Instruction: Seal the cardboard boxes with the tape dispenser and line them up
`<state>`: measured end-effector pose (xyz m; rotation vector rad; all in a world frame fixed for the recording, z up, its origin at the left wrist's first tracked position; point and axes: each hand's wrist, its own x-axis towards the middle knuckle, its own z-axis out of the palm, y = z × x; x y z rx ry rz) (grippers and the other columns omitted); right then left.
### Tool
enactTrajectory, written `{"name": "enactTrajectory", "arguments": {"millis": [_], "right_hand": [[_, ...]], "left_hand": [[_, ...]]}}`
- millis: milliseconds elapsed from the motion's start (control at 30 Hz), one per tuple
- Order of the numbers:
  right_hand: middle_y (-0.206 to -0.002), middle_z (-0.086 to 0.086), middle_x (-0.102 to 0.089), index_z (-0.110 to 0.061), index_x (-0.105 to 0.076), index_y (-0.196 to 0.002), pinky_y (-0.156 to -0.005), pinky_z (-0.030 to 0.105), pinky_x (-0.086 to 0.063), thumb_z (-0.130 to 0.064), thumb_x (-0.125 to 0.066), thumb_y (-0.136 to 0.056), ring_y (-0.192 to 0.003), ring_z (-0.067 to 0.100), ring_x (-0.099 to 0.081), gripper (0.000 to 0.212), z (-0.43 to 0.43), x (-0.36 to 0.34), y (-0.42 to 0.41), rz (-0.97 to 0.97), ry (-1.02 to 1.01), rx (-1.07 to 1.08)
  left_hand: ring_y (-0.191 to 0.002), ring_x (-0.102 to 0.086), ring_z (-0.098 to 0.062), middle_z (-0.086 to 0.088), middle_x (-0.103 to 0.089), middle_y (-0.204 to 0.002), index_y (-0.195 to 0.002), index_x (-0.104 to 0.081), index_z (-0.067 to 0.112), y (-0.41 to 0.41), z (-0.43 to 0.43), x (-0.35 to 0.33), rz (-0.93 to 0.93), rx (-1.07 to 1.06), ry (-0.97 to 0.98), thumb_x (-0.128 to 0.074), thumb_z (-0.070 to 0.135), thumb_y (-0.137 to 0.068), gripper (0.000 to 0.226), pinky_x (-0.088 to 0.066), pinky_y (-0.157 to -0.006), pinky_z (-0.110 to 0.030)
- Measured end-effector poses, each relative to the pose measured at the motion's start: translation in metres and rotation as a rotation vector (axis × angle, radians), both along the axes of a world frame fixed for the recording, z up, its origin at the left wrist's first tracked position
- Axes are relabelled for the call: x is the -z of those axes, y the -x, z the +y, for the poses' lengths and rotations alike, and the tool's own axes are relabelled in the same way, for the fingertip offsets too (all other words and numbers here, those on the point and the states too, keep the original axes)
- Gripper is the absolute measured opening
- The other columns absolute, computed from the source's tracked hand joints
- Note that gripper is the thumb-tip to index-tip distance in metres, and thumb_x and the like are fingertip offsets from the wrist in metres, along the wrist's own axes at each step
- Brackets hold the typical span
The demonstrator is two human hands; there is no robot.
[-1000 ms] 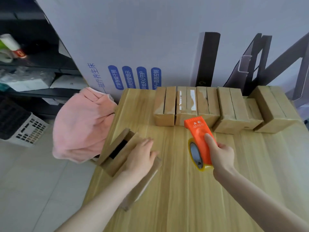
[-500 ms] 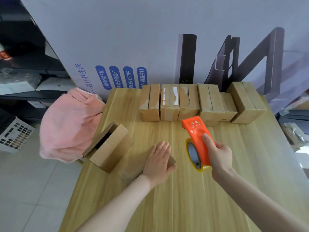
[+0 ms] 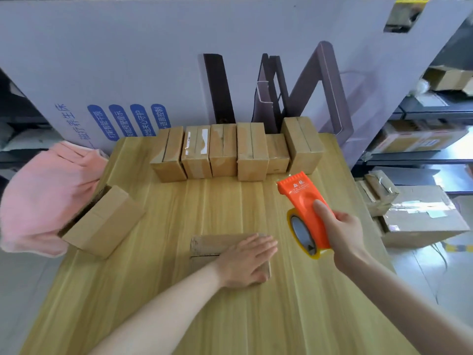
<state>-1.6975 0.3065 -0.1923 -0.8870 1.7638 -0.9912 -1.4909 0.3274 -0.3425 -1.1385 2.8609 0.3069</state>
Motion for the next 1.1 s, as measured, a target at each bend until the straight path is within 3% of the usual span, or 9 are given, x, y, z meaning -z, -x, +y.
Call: {"name": "enactTrajectory", "arguments": {"millis": [67,167,267,333,433,567,733,833,1100], "right_hand": [[-0.049,0.005,-0.053,0.000,-0.059,-0.066,-0.031,0.017,-0.035,-0.034,-0.067,-0.088,-0.040,0.019,-0.050,0.040,0.002,-0.007,0.018,-0.022,0.027,-0.076],[-0.042,0.001,-0.054,0.003,-0.062,-0.070,-0.030,0.019,-0.036,-0.028,-0.065,-0.090,-0.032,0.011,-0.049,0.037,0.003,-0.017,0.035,-0.044,0.057,-0.223],[-0.048,0.012,-0.057,0.007,-0.066,-0.078,-0.034,0.027,-0.046,-0.024,-0.064,-0.091,-0.038,0.023,-0.054,0.033,0.002,-0.026,0.040,-0.086,0.083,-0.374],[-0.049,0.013,-0.059,0.003,-0.068,-0.080,-0.038,0.034,-0.050,-0.024,-0.065,-0.090,-0.039,0.025,-0.055,0.029,0.003,-0.031,0.037,-0.085,0.099,-0.465],[-0.048,0.007,-0.060,0.000,-0.067,-0.076,-0.038,0.034,-0.050,-0.022,-0.065,-0.090,-0.039,0.021,-0.056,0.026,0.005,-0.039,0.027,-0.070,0.128,-0.536],[-0.050,0.005,-0.060,-0.007,-0.068,-0.070,-0.038,0.038,-0.052,-0.025,-0.069,-0.088,-0.041,0.021,-0.057,0.025,0.012,-0.045,0.010,-0.020,0.171,-0.551],[-0.056,0.010,-0.065,-0.008,-0.071,-0.076,-0.040,0.039,-0.053,-0.030,-0.070,-0.086,-0.044,0.024,-0.061,0.024,0.017,-0.057,-0.013,0.021,0.199,-0.571],[-0.058,0.013,-0.068,-0.004,-0.070,-0.076,-0.040,0.039,-0.053,-0.031,-0.070,-0.086,-0.044,0.025,-0.062,0.029,0.023,-0.063,-0.030,0.058,0.196,-0.618],[-0.060,0.014,-0.068,-0.004,-0.069,-0.074,-0.037,0.040,-0.053,-0.036,-0.073,-0.083,-0.041,0.026,-0.062,0.034,0.031,-0.061,-0.055,0.284,0.135,-0.741]], "left_hand": [[-0.147,-0.003,-0.008,0.005,-0.018,-0.159,-0.151,-0.023,0.017,0.004,0.002,-0.017,0.151,-0.164,-0.046,-0.036,0.037,-0.101,0.056,-0.002,-0.121,-0.033],[-0.137,-0.036,-0.008,0.007,-0.045,-0.146,-0.140,-0.047,0.020,0.015,-0.005,-0.064,0.439,-0.674,-0.118,-0.034,0.038,-0.103,0.043,-0.025,-0.115,-0.030],[-0.111,-0.061,-0.014,0.000,-0.066,-0.122,-0.119,-0.063,0.018,0.022,-0.026,-0.124,1.039,-1.149,-0.573,-0.036,0.047,-0.100,0.043,-0.044,-0.099,-0.032],[-0.095,-0.068,-0.018,-0.004,-0.072,-0.104,-0.111,-0.066,0.015,0.018,-0.035,-0.158,1.239,-1.204,-0.812,-0.034,0.055,-0.097,0.054,-0.053,-0.087,-0.036],[-0.080,-0.069,-0.014,-0.002,-0.074,-0.088,-0.101,-0.071,0.012,0.008,-0.034,-0.194,1.231,-1.154,-0.825,-0.043,0.060,-0.091,0.056,-0.054,-0.072,-0.032],[-0.072,-0.064,-0.013,0.001,-0.070,-0.076,-0.086,-0.070,0.014,-0.004,-0.024,-0.214,1.120,-1.092,-0.738,-0.064,0.038,-0.088,0.025,-0.054,-0.070,-0.029],[-0.066,-0.062,-0.010,0.001,-0.068,-0.073,-0.083,-0.069,0.012,-0.022,-0.018,-0.220,1.007,-1.146,-0.628,-0.066,0.018,-0.089,0.009,-0.054,-0.064,-0.025],[-0.064,-0.063,-0.008,0.000,-0.068,-0.073,-0.077,-0.068,0.012,-0.033,-0.018,-0.218,0.928,-1.169,-0.489,-0.065,0.013,-0.089,0.013,-0.051,-0.054,-0.019],[-0.061,-0.063,-0.015,-0.005,-0.069,-0.068,-0.072,-0.070,0.009,-0.086,-0.013,-0.183,0.909,-1.273,-0.368,-0.068,0.006,-0.085,0.014,-0.054,-0.068,-0.031]]}}
